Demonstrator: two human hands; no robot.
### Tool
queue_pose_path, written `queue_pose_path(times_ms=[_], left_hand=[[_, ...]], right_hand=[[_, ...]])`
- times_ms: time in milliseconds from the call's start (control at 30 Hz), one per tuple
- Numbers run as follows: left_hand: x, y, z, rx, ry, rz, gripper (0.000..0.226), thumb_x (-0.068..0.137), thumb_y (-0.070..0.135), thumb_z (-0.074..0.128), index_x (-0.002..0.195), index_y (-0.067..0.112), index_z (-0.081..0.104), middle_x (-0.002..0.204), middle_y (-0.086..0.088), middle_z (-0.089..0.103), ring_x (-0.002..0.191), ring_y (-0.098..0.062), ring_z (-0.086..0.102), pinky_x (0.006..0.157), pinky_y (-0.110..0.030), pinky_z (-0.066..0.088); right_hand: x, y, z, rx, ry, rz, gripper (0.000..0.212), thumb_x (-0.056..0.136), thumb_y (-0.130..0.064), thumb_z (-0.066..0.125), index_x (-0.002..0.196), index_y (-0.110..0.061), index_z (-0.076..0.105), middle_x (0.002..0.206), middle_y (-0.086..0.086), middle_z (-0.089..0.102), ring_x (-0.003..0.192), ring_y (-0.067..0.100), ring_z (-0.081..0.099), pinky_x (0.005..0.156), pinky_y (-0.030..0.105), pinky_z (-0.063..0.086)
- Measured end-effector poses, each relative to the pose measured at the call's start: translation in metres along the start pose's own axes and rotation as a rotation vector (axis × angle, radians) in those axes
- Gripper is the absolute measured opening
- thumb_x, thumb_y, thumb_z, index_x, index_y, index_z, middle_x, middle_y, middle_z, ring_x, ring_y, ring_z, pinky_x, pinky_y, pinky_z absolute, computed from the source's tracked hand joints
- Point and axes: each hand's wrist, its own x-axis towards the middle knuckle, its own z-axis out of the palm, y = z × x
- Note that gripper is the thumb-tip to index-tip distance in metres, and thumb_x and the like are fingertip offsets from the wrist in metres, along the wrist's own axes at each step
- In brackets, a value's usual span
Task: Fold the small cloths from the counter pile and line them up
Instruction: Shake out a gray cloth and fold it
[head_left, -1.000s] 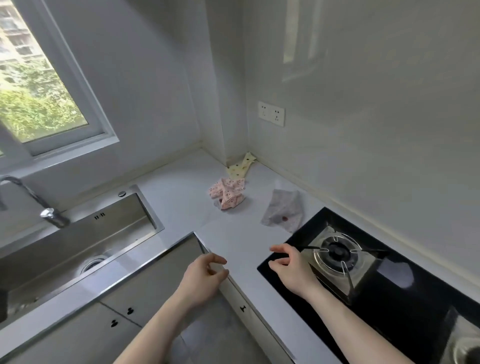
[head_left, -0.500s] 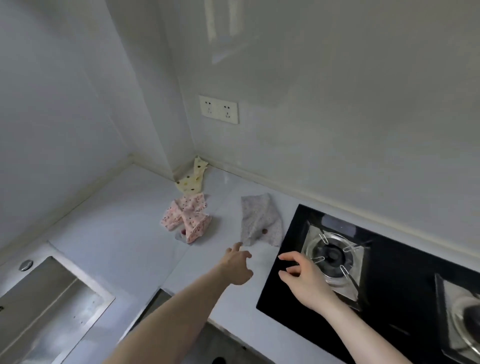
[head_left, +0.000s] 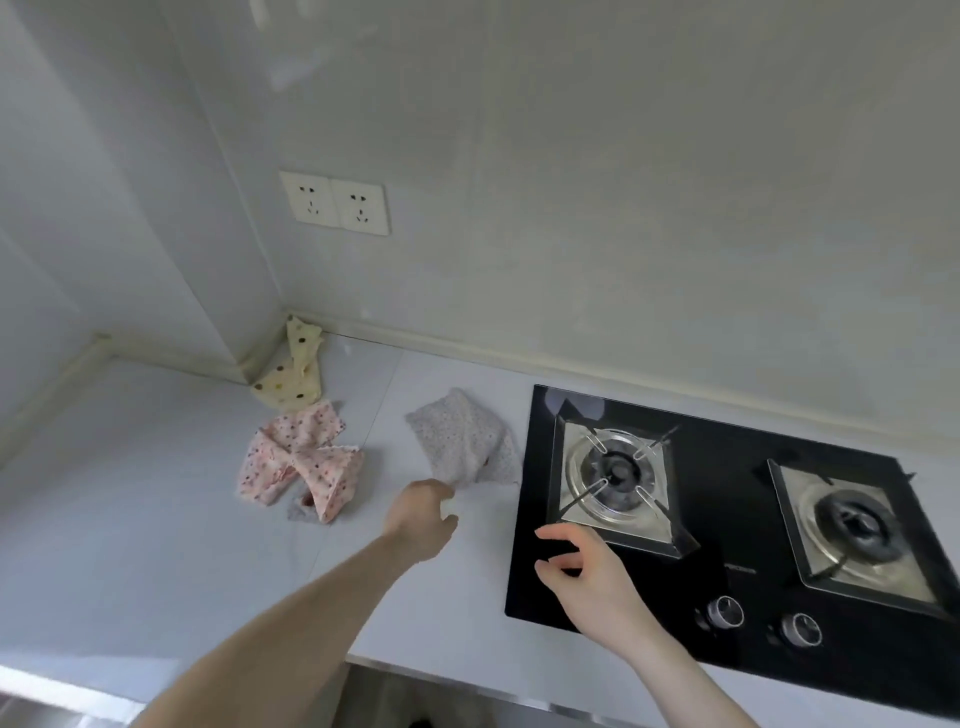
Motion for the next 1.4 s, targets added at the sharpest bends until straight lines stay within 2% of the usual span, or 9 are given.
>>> queue_pose_path(times_ms=[100,167,333,600,800,967,1200,1300,1400], left_hand=[[-0.030,0.006,-0.030,-0.244,0.271,0.059,0.010,0.090,0.027,0.073,0.099,0.032,0.077,0.109,0.015,0.074,0.093,-0.011,0.072,0.081,-0.029,0.056],[-0.051,0.012,-0.059,-0.361,0.350,0.143,0.013,0.083,0.022,0.076,0.080,0.034,0.072,0.083,0.018,0.073,0.071,-0.006,0.068,0.067,-0.028,0.054],[-0.108,0.037,-0.133,-0.480,0.207,0.285,0.018,0.088,0.012,0.068,0.098,0.027,0.067,0.092,0.010,0.066,0.046,-0.005,0.049,0.052,-0.014,0.037],[-0.157,0.035,-0.166,-0.506,0.211,0.293,0.016,0.092,0.019,0.072,0.104,0.029,0.072,0.091,0.013,0.063,0.049,-0.005,0.048,0.052,-0.013,0.038],[-0.174,0.045,-0.163,-0.445,0.252,0.212,0.006,0.084,0.034,0.080,0.080,0.032,0.075,0.085,0.018,0.074,0.082,-0.011,0.071,0.080,-0.042,0.059],[-0.188,0.068,-0.158,-0.396,0.274,0.206,0.007,0.085,0.031,0.080,0.079,0.031,0.077,0.086,0.018,0.074,0.082,-0.004,0.070,0.078,-0.034,0.059],[-0.197,0.093,-0.132,-0.293,0.375,0.127,0.013,0.080,0.028,0.082,0.071,0.032,0.073,0.078,0.022,0.070,0.074,0.004,0.062,0.063,-0.015,0.047],[-0.197,0.100,-0.122,-0.283,0.396,0.117,0.015,0.079,0.028,0.082,0.069,0.033,0.072,0.077,0.020,0.069,0.074,0.002,0.061,0.064,-0.018,0.047],[-0.198,0.099,-0.116,-0.283,0.427,0.139,0.019,0.078,0.029,0.085,0.067,0.035,0.070,0.076,0.016,0.068,0.069,-0.004,0.061,0.062,-0.018,0.047]], right_hand=[[-0.005,-0.006,0.006,0.024,0.009,0.004,0.031,0.093,-0.028,0.071,0.117,-0.045,0.060,0.120,-0.019,0.061,0.096,-0.001,0.063,0.069,0.013,0.048],[-0.005,-0.015,0.016,0.024,0.005,-0.016,0.035,0.091,-0.031,0.073,0.119,-0.045,0.059,0.124,-0.024,0.060,0.103,-0.005,0.062,0.077,0.015,0.049],[-0.004,-0.049,0.054,0.030,-0.056,-0.109,0.060,0.075,-0.048,0.084,0.127,-0.041,0.054,0.124,-0.025,0.059,0.107,-0.002,0.060,0.084,0.017,0.051],[-0.022,-0.089,0.088,0.040,-0.175,-0.197,0.033,0.082,-0.052,0.078,0.108,-0.039,0.064,0.109,-0.022,0.069,0.106,0.000,0.062,0.086,0.023,0.054],[-0.043,-0.099,0.081,0.132,-0.236,-0.191,0.056,0.069,-0.059,0.084,0.116,-0.039,0.060,0.115,-0.022,0.068,0.107,-0.004,0.062,0.080,0.017,0.051],[-0.040,-0.076,0.066,0.087,-0.094,-0.215,0.010,0.088,-0.038,0.068,0.098,-0.038,0.070,0.104,-0.024,0.070,0.104,0.005,0.064,0.081,0.020,0.047],[-0.056,-0.066,0.042,0.210,-0.182,-0.226,0.054,0.069,-0.049,0.083,0.116,-0.041,0.059,0.117,-0.027,0.062,0.107,-0.006,0.060,0.078,0.014,0.047],[-0.054,-0.057,0.042,0.219,-0.133,-0.205,0.039,0.073,-0.048,0.078,0.108,-0.040,0.063,0.114,-0.024,0.065,0.103,-0.002,0.063,0.078,0.018,0.053],[-0.054,-0.041,0.038,0.236,-0.037,-0.191,0.017,0.084,-0.025,0.066,0.096,-0.035,0.069,0.101,-0.020,0.070,0.092,0.004,0.067,0.071,0.022,0.058]])
